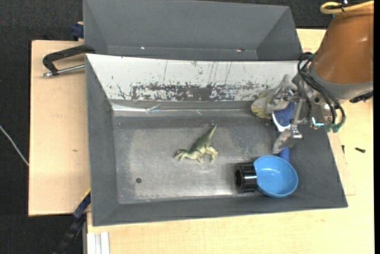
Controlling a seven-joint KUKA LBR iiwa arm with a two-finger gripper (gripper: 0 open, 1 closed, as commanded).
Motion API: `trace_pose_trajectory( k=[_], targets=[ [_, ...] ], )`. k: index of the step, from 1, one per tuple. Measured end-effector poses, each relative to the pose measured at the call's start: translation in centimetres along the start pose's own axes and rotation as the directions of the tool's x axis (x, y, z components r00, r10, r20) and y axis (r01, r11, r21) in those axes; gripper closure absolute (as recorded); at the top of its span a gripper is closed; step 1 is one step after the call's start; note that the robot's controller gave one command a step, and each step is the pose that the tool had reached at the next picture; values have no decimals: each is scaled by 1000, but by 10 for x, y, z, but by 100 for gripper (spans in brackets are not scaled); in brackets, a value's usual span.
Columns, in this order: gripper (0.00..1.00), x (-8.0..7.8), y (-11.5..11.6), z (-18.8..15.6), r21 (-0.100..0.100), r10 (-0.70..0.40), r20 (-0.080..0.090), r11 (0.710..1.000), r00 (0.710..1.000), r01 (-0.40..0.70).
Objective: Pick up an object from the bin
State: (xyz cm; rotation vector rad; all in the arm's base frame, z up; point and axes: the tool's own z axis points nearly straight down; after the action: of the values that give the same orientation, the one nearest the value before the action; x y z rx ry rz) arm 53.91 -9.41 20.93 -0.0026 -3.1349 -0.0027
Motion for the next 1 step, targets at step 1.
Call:
trace_pose_trajectory(
  k=[1],
  targets=[
    [0, 42, -15, 136, 5, -320, 14, 947, 947, 320]
  ],
)
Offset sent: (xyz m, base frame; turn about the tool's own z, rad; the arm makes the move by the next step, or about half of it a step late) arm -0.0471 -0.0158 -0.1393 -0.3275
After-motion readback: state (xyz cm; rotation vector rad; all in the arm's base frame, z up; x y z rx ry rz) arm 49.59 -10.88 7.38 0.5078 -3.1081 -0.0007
